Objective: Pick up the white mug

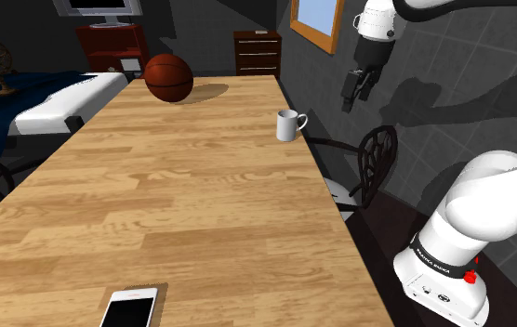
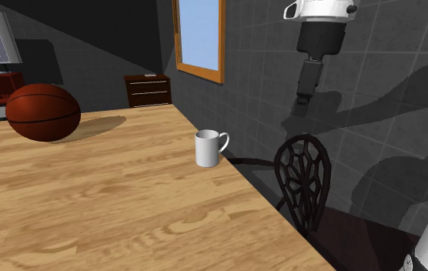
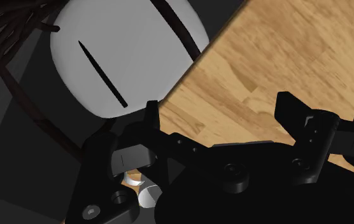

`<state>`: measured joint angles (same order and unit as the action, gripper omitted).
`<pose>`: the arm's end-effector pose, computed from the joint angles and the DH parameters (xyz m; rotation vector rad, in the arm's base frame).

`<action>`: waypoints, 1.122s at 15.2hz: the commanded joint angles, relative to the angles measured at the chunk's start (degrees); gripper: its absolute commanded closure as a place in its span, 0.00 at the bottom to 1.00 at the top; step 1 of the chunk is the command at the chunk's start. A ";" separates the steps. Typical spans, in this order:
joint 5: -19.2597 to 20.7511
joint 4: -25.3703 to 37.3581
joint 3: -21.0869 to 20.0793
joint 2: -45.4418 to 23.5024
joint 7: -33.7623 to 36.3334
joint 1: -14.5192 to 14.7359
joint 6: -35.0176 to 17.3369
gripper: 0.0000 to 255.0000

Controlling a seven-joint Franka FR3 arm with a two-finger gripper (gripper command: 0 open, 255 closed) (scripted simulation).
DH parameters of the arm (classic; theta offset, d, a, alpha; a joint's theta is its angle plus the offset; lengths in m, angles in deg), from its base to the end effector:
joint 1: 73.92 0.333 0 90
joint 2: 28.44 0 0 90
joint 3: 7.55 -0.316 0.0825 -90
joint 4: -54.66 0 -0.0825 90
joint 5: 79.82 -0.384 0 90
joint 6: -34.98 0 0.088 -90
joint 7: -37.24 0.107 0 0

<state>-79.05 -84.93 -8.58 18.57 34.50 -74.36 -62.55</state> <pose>0.3093 0.0033 0.5749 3.1092 0.0842 0.1334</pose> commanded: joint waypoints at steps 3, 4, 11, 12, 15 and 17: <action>0.28 1.20 0.65 -4.43 -1.12 0.03 -3.11 0.00; 0.38 1.92 0.95 -6.68 -1.68 0.06 -4.57 0.00; 0.47 9.19 2.86 -22.78 -5.59 0.51 -12.95 0.00; 0.38 10.53 3.08 -25.10 -6.16 0.58 -13.86 0.00; -0.01 15.00 3.67 -32.06 -7.88 0.81 -16.14 0.00; -0.39 18.35 3.98 -36.70 -9.03 0.92 -17.27 0.00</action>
<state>-79.24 -67.75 -4.59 -15.73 25.80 -73.60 -78.73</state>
